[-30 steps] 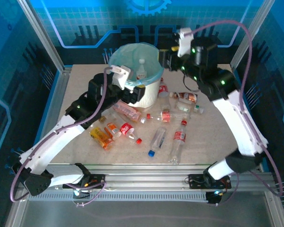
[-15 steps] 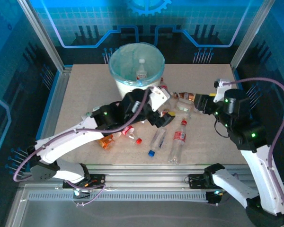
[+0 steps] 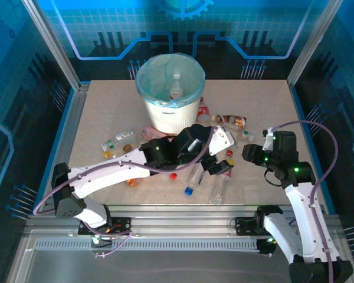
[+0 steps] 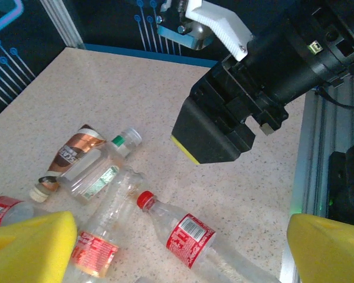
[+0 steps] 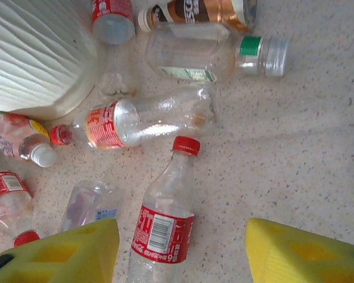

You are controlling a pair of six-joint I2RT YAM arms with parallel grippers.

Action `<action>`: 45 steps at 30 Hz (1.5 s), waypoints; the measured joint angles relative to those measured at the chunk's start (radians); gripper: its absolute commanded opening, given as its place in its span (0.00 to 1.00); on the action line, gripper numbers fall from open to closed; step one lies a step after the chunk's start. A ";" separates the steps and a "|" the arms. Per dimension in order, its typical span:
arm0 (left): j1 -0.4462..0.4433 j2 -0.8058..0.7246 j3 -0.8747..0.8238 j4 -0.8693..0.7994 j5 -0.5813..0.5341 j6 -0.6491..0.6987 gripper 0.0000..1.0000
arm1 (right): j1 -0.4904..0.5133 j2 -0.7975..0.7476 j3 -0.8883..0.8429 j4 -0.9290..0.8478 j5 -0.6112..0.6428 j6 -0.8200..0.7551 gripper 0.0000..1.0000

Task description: Put the plastic bottles in the bin

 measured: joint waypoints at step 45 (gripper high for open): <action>0.000 0.130 -0.154 0.181 0.076 -0.008 0.94 | 0.073 0.707 -0.138 0.566 -0.048 0.124 0.51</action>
